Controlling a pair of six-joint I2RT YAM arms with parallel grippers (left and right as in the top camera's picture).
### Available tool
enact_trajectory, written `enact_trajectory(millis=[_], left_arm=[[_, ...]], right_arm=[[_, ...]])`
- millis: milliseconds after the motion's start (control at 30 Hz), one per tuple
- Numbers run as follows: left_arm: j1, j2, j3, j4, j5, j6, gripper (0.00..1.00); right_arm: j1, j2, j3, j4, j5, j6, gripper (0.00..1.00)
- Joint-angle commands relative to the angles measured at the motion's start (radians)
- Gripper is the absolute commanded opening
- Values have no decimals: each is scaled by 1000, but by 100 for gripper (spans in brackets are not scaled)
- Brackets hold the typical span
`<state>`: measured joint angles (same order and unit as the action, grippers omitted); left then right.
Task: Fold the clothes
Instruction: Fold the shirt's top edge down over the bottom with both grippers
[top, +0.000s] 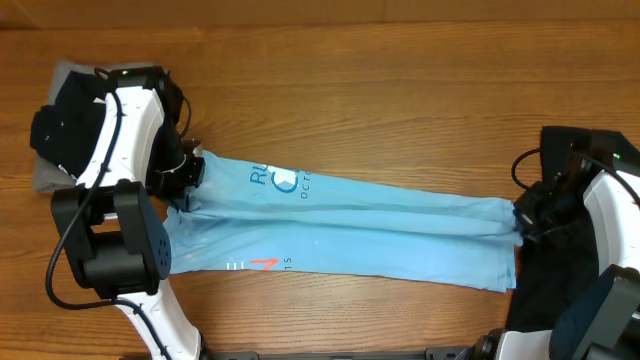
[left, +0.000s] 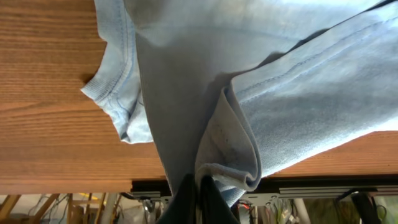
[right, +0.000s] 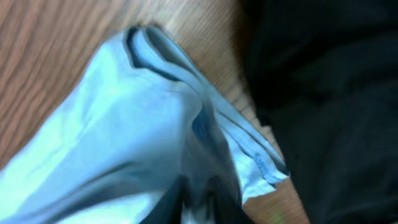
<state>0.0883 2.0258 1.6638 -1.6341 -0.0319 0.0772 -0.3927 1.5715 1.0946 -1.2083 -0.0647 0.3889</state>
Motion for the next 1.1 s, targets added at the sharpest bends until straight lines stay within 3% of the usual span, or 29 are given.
enact_trajectory(millis=[0,33,133,267,367,467,533,733,800,933,1067], left_arm=[[17,-8,-6,-24,-13,-7,8],[21,-8,-6,-27,-14,-11,16],[32,-11,-3,-30,-14,-11,20],[42,-27,45,-42,6,-6,20],[42,-53,74,-48,16,-5,20],[34,-117,86,2,203,50,23],[13,-135,86,34,270,89,23],[-110,-136,21,140,269,86,17],[-158,-136,-54,201,259,61,16],[-190,-136,-226,357,135,-105,24],[-177,-135,-480,705,135,-108,7]], right_arm=[[-7,-21,-2,-13,51,-3,42],[-7,-21,-2,-18,57,-3,45],[-7,-21,-1,-28,72,-3,49],[-10,-21,35,-21,42,-9,49],[-10,-22,55,-17,-98,-113,48],[-8,-22,58,-5,-261,-200,49],[-8,-22,58,-1,-275,-200,50],[-10,-22,58,7,-269,-199,54],[-19,-22,58,24,-266,-187,60],[-51,-21,57,32,-243,-183,66],[-74,-21,56,33,-241,-185,66]])
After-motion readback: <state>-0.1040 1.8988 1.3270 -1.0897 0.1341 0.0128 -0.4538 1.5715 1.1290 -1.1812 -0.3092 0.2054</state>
